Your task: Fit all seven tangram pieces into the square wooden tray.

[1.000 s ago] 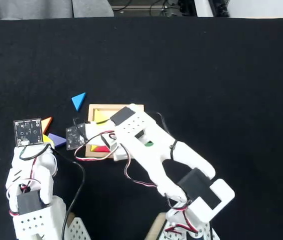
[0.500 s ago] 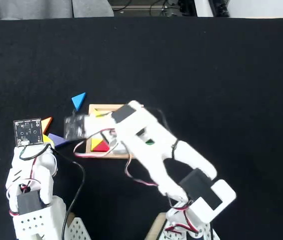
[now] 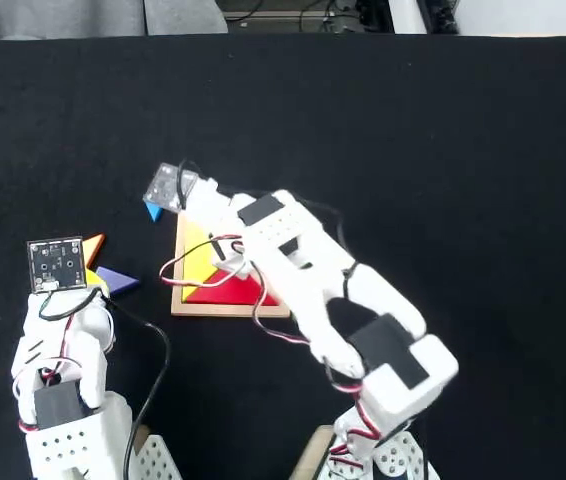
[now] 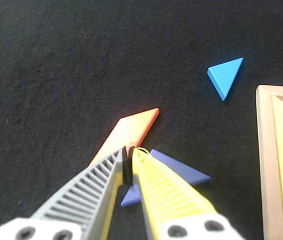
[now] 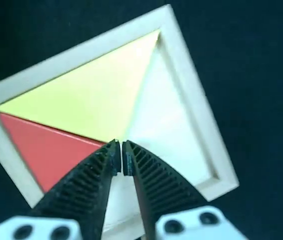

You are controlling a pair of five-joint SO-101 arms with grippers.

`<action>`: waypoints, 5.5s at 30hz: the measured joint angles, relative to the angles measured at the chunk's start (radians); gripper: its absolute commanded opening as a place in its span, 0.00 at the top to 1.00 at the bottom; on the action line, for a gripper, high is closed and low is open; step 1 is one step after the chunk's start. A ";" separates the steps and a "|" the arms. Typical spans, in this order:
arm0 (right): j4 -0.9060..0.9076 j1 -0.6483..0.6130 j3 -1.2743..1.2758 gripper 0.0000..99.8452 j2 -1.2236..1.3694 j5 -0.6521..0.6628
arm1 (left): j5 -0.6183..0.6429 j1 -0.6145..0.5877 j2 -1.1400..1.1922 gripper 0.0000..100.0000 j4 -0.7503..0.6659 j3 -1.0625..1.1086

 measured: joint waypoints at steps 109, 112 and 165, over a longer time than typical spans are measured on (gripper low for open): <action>-0.301 0.381 0.347 0.99 -0.272 -0.592 | -0.160 0.402 1.809 0.95 0.101 -1.517; -0.301 0.381 0.347 0.99 -0.272 -0.592 | -0.160 0.399 1.961 0.95 0.101 -1.605; -0.302 0.338 0.359 0.99 -0.272 -0.489 | -0.404 0.301 2.320 0.95 -0.097 -1.649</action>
